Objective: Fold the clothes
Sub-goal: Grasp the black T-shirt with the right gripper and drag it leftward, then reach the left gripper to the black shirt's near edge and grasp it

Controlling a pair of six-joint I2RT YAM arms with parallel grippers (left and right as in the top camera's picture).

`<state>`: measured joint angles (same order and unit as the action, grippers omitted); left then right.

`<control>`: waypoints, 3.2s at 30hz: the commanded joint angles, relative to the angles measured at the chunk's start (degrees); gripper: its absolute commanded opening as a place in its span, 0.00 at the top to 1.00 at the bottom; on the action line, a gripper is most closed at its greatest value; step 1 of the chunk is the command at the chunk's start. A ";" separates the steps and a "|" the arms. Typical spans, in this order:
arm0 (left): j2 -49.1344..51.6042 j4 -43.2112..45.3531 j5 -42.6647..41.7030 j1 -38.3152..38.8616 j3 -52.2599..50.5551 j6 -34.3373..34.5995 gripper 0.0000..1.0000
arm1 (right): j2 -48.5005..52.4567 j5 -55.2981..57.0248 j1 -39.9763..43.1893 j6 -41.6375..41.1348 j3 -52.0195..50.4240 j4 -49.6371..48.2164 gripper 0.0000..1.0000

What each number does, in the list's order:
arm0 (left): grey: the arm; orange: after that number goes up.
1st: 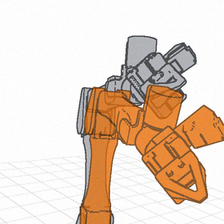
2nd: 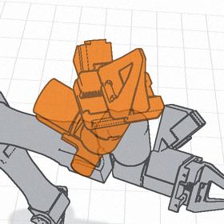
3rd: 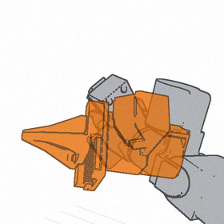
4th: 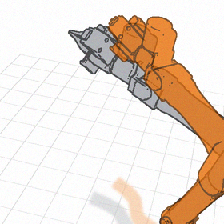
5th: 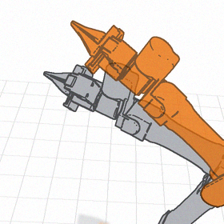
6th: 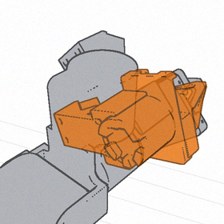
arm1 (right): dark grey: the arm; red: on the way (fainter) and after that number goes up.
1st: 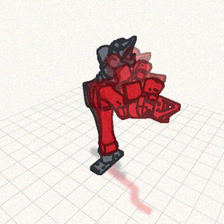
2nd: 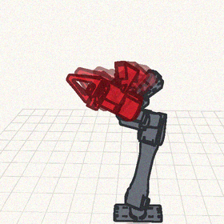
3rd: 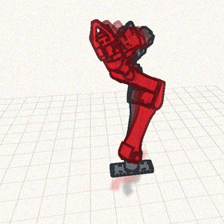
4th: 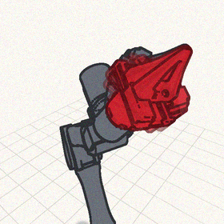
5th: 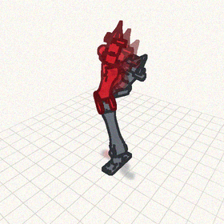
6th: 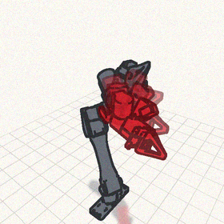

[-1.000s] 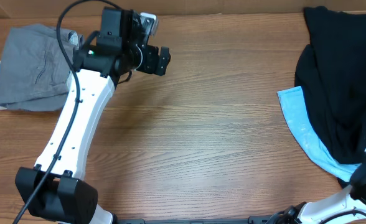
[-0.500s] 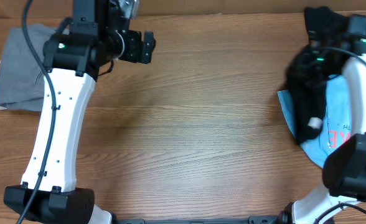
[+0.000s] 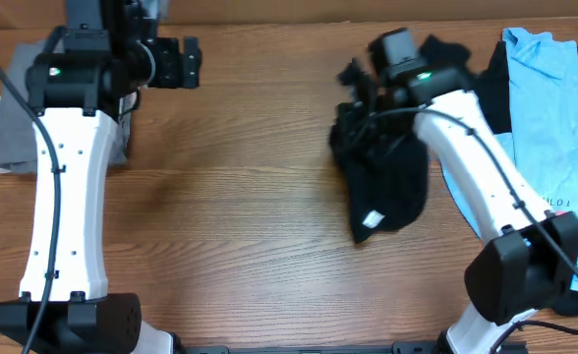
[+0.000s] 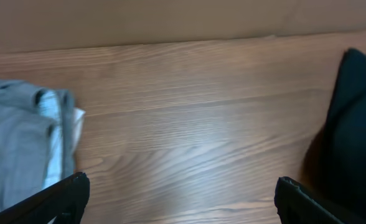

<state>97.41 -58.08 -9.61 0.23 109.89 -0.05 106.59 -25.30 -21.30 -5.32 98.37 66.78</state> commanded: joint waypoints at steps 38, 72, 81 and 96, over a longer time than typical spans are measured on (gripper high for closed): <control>12.37 -19.89 -2.47 12.83 1.49 -6.71 0.22 | -1.27 9.66 25.62 -2.36 -5.18 -3.54 0.00; 33.79 -10.23 7.58 37.29 1.46 -26.91 0.21 | 0.07 10.32 26.60 -3.65 -9.09 -8.63 0.01; 33.79 -10.01 8.94 37.29 1.46 -26.71 0.30 | 0.07 10.32 26.60 -3.65 -9.09 -9.16 0.02; 34.32 -8.41 11.17 37.24 -0.74 -21.99 0.96 | 0.07 10.25 26.58 -3.67 -9.09 -8.83 0.04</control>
<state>131.02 -66.89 -0.99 37.63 109.56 -25.36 106.45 -15.44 4.99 -8.82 89.52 58.06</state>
